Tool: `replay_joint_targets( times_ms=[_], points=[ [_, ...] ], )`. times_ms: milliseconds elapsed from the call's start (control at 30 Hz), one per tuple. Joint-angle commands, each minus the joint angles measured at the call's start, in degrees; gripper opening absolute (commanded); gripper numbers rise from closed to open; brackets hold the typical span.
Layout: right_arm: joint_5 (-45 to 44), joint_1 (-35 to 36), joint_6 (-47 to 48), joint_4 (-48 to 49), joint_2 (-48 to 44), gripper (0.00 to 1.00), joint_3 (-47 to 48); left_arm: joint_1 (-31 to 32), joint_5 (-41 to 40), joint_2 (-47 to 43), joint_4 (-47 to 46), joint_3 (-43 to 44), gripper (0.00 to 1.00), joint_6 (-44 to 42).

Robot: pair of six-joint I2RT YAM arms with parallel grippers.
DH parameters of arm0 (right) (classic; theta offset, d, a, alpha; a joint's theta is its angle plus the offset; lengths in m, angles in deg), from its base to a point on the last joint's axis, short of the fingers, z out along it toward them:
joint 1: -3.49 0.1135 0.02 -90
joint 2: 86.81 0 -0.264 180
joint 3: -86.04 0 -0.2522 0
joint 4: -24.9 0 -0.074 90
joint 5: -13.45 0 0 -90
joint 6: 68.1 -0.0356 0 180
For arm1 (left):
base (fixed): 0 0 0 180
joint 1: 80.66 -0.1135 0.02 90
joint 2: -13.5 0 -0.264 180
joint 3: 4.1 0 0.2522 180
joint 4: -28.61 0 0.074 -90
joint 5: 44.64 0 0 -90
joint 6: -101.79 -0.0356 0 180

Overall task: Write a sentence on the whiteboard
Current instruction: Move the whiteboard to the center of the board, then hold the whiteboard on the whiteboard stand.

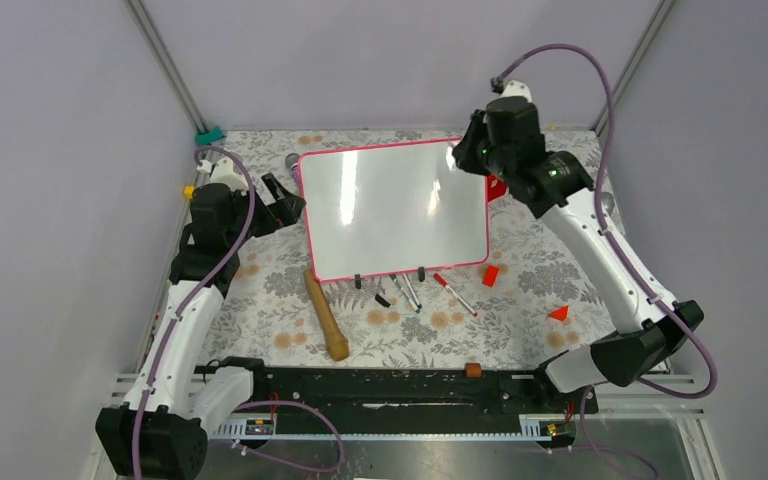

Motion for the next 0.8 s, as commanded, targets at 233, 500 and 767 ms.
replay_joint_targets(
  times_ms=[233,500,767],
  points=[
    [-11.97,6.11,-9.52,3.06,-12.51,0.00,-16.76,-2.21,7.58,14.31,5.38,19.49,0.99,-2.39],
    [3.15,6.24,-3.32,14.87,-19.13,0.00,-28.36,-2.54,9.03,27.21,4.02,33.92,0.99,5.82],
    [11.50,8.17,2.89,6.61,-12.61,0.00,-20.52,-2.80,12.66,42.78,7.29,52.34,0.98,-2.36]
  ],
)
